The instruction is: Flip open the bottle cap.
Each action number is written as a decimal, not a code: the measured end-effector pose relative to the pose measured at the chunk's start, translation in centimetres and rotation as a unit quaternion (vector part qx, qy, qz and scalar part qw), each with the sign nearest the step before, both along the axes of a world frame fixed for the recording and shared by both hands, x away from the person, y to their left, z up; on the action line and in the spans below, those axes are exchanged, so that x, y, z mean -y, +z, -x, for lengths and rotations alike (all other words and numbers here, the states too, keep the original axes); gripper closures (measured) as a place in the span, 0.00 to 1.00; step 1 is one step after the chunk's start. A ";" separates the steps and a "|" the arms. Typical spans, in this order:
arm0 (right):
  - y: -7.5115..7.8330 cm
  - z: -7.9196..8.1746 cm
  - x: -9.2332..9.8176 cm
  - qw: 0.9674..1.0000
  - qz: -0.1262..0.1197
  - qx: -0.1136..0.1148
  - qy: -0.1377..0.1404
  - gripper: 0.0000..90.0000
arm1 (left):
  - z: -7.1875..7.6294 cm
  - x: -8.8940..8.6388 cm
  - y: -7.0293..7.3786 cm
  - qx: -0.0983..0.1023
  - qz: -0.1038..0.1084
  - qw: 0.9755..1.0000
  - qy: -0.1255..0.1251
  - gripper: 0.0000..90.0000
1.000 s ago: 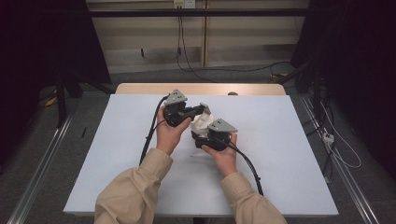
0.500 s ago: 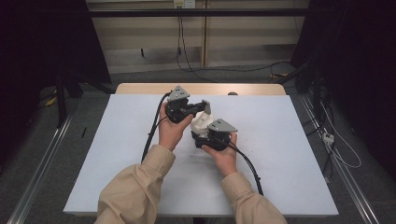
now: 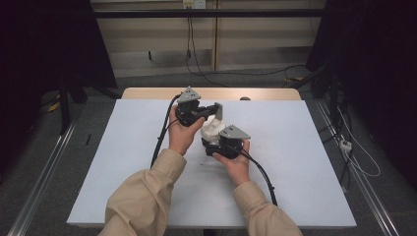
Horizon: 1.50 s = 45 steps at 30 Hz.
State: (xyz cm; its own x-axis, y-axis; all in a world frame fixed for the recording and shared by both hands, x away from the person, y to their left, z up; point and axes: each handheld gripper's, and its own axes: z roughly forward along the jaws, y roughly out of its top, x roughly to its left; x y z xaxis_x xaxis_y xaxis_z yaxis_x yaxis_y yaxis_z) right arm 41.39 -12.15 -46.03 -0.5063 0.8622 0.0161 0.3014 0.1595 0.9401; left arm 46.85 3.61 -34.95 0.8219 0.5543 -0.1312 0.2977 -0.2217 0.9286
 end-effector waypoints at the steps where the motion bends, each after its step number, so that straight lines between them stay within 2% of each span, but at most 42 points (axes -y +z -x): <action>1: 0.0 0.0 0.0 1.000 0.000 0.000 0.000 0.21 | 0.0 0.0 0.0 0.001 -0.002 1.000 0.000 1.00; 27: 0.0 0.0 0.1 1.000 0.001 0.000 0.002 0.21 | -1.0 0.8 0.5 0.000 -0.013 1.000 -0.004 1.00; 45: 0.0 -0.1 0.1 1.000 0.003 0.001 0.006 0.22 | -1.7 1.4 0.2 -0.004 -0.017 1.000 -0.002 1.00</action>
State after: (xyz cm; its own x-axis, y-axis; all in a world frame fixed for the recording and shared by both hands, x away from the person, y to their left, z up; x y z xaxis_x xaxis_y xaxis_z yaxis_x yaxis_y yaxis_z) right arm 41.45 -12.24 -46.03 -0.5167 0.8561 0.0104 0.2981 0.1686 0.9395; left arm 48.58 2.25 -34.78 0.8234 0.5548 -0.1190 0.3044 -0.2549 0.9178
